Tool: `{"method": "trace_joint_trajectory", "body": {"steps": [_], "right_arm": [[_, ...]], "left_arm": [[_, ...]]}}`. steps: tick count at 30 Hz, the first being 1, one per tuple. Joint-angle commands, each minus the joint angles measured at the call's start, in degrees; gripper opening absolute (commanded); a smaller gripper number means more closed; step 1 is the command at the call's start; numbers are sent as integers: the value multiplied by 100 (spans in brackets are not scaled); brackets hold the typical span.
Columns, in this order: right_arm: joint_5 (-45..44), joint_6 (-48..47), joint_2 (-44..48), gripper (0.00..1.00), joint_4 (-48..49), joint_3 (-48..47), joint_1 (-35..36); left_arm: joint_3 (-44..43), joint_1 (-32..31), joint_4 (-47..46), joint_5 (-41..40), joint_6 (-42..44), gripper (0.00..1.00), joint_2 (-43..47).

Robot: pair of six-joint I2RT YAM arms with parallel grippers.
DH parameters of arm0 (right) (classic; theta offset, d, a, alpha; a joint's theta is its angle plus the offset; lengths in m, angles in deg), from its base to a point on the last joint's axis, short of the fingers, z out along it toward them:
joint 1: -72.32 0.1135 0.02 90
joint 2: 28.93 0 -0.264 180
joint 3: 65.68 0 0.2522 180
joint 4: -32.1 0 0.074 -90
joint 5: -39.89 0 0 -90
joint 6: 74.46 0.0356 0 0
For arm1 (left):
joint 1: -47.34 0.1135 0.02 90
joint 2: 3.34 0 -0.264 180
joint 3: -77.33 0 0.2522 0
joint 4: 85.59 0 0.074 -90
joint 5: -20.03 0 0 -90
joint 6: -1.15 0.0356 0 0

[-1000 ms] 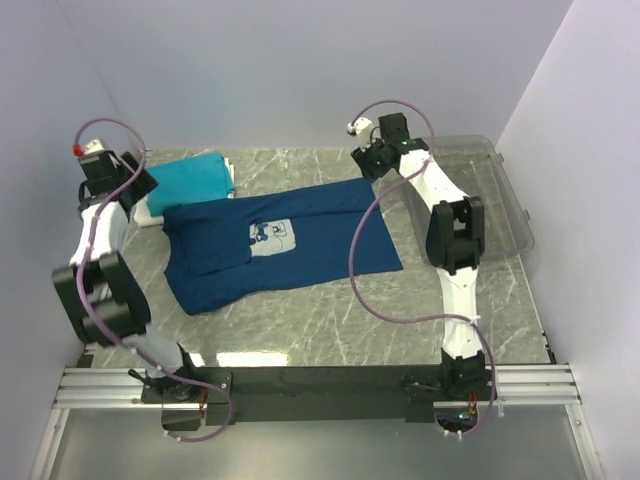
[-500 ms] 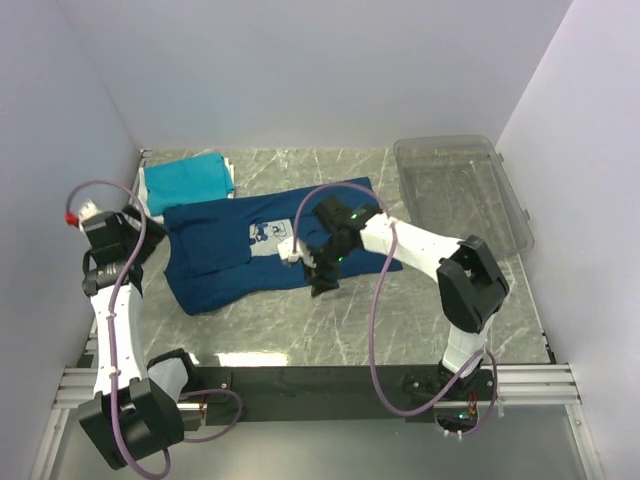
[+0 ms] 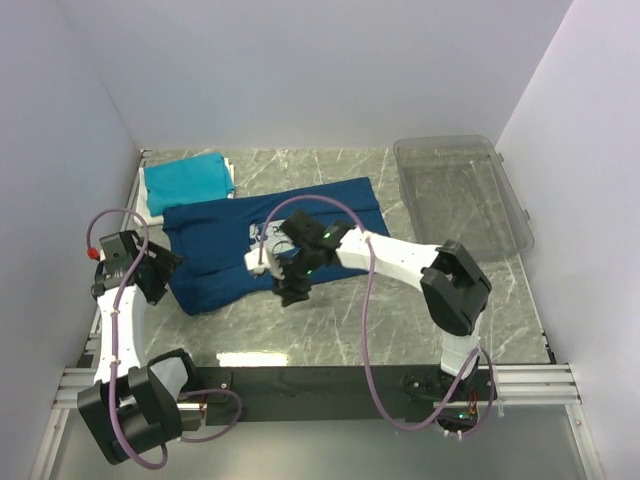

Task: Fold and stack the t-shirts
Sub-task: Fold the tshirt

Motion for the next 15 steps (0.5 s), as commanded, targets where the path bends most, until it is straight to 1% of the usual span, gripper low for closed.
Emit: {"method": "trace_joint_trajectory", "body": {"steps": [1, 3, 6, 7, 10, 13, 14, 15], "right_arm": [[-296, 477, -206, 54, 595, -399, 468], [-532, 793, -312, 54, 937, -557, 601], [-665, 1250, -645, 53, 1088, -926, 777], [-787, 1539, -812, 53, 1228, -1014, 865], [-1025, 1813, -1172, 53, 1386, -1357, 988], [-1323, 2094, -1497, 53, 1580, -1621, 1164], [-1403, 2148, -1586, 53, 1607, -1691, 1225], [-1439, 2192, -1648, 53, 1651, -1805, 1243]], "left_arm": [[-208, 13, 570, -82, -553, 82, -116], [-287, 13, 772, -134, -738, 82, -81], [-401, 13, 957, -266, -879, 81, 60], [-445, 13, 1097, -266, -870, 81, 103], [-647, 13, 1413, -363, -923, 81, 200], [-946, 13, 1783, -880, -1151, 79, 253], [-1147, 13, 2071, -1238, -1351, 78, 253], [-1262, 13, 2240, -1416, -1519, 76, 227]]}}
